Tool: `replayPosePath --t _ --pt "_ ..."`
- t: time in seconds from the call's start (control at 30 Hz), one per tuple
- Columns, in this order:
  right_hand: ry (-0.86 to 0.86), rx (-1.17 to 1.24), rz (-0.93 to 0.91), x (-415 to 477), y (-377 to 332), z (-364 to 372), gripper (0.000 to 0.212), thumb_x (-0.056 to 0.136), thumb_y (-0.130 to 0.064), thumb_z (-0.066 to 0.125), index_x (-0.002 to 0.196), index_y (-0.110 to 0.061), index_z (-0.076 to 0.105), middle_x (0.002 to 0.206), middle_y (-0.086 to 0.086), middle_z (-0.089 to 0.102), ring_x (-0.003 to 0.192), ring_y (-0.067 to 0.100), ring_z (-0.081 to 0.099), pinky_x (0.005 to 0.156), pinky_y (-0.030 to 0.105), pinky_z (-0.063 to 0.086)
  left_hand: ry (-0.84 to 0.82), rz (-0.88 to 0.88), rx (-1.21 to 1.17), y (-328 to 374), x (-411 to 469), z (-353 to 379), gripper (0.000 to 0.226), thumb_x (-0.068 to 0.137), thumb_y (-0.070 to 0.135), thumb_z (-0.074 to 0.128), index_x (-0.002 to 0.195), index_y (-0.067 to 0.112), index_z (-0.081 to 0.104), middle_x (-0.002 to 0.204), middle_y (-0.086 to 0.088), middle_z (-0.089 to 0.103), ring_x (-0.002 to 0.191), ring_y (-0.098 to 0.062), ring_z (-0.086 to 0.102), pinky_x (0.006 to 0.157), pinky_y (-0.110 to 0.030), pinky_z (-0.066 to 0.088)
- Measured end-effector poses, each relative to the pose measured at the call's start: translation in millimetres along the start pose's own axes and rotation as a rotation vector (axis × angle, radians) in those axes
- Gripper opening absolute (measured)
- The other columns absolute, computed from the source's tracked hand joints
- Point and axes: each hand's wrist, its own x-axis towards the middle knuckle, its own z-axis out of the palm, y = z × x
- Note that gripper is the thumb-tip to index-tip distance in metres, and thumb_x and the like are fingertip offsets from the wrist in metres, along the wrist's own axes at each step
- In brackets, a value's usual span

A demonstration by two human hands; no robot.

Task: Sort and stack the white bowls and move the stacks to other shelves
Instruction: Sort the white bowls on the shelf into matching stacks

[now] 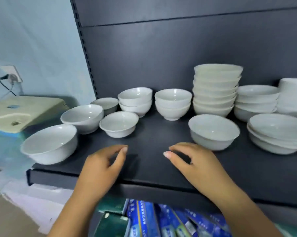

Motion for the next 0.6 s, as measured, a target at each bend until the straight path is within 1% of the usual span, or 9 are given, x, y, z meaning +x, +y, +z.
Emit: replayPosePath --t 0.03,0.07,0.1,0.17,0.2,0.27,0.47,0.53,0.6 --pt "-0.01 -0.081 0.041 -4 -2 16 0.044 0.085 -0.047 0.052 0.119 -0.019 0.06 0.127 -0.007 0.058 0.119 0.01 0.049 0.096 0.016 0.031 -0.011 0.042 0.063 -11 -4 -6 0.032 0.082 0.042 0.054 0.088 0.017 0.073 0.088 0.022 0.065 0.096 -0.001 0.055 0.075 0.004 0.033" --pt "-0.033 -0.199 0.085 -8 -3 29 0.053 0.087 -0.052 0.045 0.13 -0.02 0.05 0.14 -0.005 0.047 0.13 0.01 0.039 0.102 0.018 0.026 -0.024 0.096 0.124 -23 -7 -9 0.04 0.081 0.042 0.046 0.088 0.014 0.072 0.09 0.013 0.068 0.097 -0.005 0.056 0.079 -0.002 0.033" --pt "-0.056 -0.324 0.12 -11 -3 38 0.06 0.089 -0.056 0.038 0.137 -0.02 0.04 0.148 -0.004 0.035 0.137 0.011 0.028 0.108 0.021 0.02 -0.042 0.146 0.191 -33 -9 -10 0.042 0.081 0.04 0.042 0.088 0.012 0.072 0.091 0.005 0.071 0.096 -0.01 0.059 0.082 -0.009 0.035" --pt "-0.087 -0.455 0.171 -11 -4 44 0.066 0.09 -0.059 0.029 0.142 -0.019 0.029 0.154 -0.003 0.023 0.142 0.011 0.017 0.112 0.025 0.014 -0.073 0.19 0.323 -47 -14 -6 0.04 0.082 0.032 0.04 0.088 0.011 0.073 0.095 -0.005 0.074 0.095 -0.021 0.068 0.084 -0.023 0.045" --pt "-0.109 -0.477 0.196 -9 -5 45 0.067 0.09 -0.059 0.028 0.143 -0.018 0.027 0.154 -0.003 0.021 0.142 0.011 0.015 0.113 0.026 0.013 -0.076 0.189 0.362 -49 -17 -4 0.039 0.083 0.029 0.039 0.088 0.011 0.074 0.095 -0.007 0.074 0.093 -0.024 0.069 0.081 -0.027 0.05" --pt "-0.142 -0.51 0.219 -8 -6 45 0.067 0.09 -0.059 0.028 0.144 -0.019 0.024 0.155 -0.003 0.019 0.143 0.011 0.013 0.113 0.027 0.013 -0.063 0.174 0.374 -50 -19 0 0.039 0.082 0.025 0.039 0.087 0.01 0.075 0.095 -0.009 0.074 0.092 -0.026 0.07 0.081 -0.035 0.052" --pt "-0.148 -0.546 0.233 -8 -10 47 0.065 0.09 -0.058 0.031 0.143 -0.021 0.027 0.154 -0.004 0.021 0.142 0.01 0.015 0.113 0.027 0.015 -0.023 0.175 0.38 -52 -19 1 0.041 0.079 0.025 0.038 0.085 0.011 0.075 0.094 -0.009 0.074 0.092 -0.026 0.069 0.081 -0.038 0.052" --pt "-0.112 -0.511 0.235 -5 -9 47 0.062 0.09 -0.055 0.037 0.141 -0.02 0.032 0.153 -0.004 0.026 0.141 0.012 0.02 0.112 0.027 0.018 -0.023 0.167 0.376 -51 -19 1 0.042 0.078 0.026 0.037 0.085 0.011 0.075 0.094 -0.008 0.074 0.093 -0.026 0.069 0.08 -0.037 0.052" --pt "-0.063 -0.38 0.224 5 -14 51 0.06 0.089 -0.05 0.046 0.139 -0.019 0.036 0.151 -0.002 0.031 0.139 0.013 0.027 0.11 0.026 0.021 -0.02 0.166 0.374 -51 -19 2 0.042 0.078 0.026 0.037 0.085 0.011 0.075 0.094 -0.008 0.074 0.093 -0.025 0.069 0.081 -0.037 0.052"
